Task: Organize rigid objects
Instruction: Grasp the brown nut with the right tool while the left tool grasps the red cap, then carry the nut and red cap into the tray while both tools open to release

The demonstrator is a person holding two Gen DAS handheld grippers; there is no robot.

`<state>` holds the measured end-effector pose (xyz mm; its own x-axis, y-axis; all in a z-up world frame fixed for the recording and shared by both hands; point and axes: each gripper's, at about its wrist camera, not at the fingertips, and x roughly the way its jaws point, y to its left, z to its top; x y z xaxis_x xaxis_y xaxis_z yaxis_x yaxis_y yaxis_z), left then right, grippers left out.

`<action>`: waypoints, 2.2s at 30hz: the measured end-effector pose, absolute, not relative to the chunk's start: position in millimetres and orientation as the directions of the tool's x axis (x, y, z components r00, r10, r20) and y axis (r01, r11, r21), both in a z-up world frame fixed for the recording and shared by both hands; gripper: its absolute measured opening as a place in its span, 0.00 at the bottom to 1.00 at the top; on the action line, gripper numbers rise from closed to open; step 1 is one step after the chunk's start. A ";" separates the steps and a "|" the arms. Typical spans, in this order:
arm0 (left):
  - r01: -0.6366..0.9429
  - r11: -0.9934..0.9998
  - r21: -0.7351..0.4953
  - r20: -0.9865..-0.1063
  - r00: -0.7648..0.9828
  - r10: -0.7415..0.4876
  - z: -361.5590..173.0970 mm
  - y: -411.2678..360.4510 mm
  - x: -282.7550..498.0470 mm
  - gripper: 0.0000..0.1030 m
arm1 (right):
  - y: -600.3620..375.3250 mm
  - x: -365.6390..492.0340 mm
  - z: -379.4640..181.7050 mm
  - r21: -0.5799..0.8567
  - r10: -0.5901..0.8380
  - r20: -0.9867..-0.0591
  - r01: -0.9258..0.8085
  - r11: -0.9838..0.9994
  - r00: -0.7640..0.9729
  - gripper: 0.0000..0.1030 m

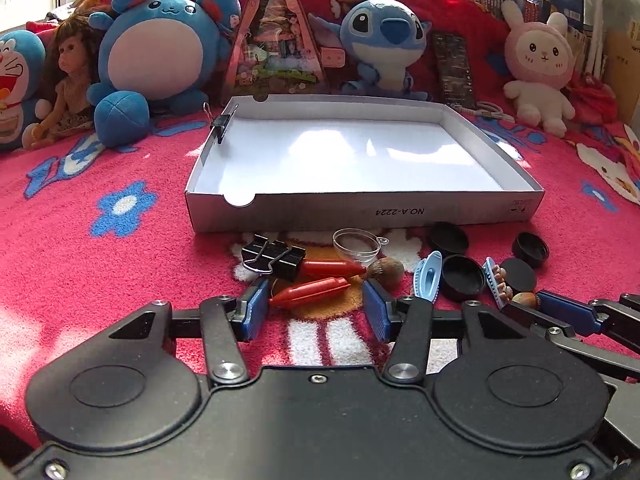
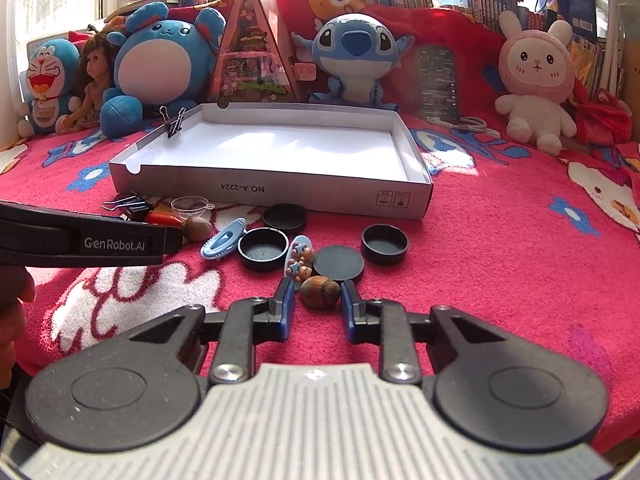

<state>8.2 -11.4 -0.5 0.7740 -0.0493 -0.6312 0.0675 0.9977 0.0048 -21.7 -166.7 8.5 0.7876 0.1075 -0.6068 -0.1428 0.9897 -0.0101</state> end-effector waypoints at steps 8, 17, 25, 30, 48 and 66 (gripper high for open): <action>0.135 0.991 0.016 -0.630 0.771 -0.094 6.8 -10.2 -13.6 0.40 | -174.1 -26.8 11.4 0.015 0.117 -0.598 -0.134 0.991 0.793 0.25; 0.182 0.983 -0.021 -0.580 0.799 -0.160 46.6 -2.5 -2.5 0.40 | -190.5 -9.0 31.6 0.040 0.120 -0.573 -0.118 0.992 0.811 0.26; 0.147 0.988 -0.045 -0.609 0.780 -0.144 65.8 6.4 70.5 0.40 | -209.7 55.6 57.2 0.103 0.153 -0.590 -0.113 0.988 0.793 0.26; 0.103 0.993 -0.058 -0.666 0.737 -0.115 57.5 7.0 118.2 0.40 | -211.0 105.1 51.6 0.119 0.151 -0.645 -0.096 0.988 0.749 0.25; 0.071 0.997 -0.029 -0.727 0.683 -0.070 17.6 1.9 150.4 0.40 | -200.8 142.9 16.7 0.061 0.102 -0.730 -0.084 0.995 0.676 0.26; 0.075 0.997 0.006 -0.716 0.697 -0.048 11.6 -2.9 146.5 0.40 | -193.5 140.1 14.9 0.006 0.075 -0.724 -0.102 0.995 0.686 0.26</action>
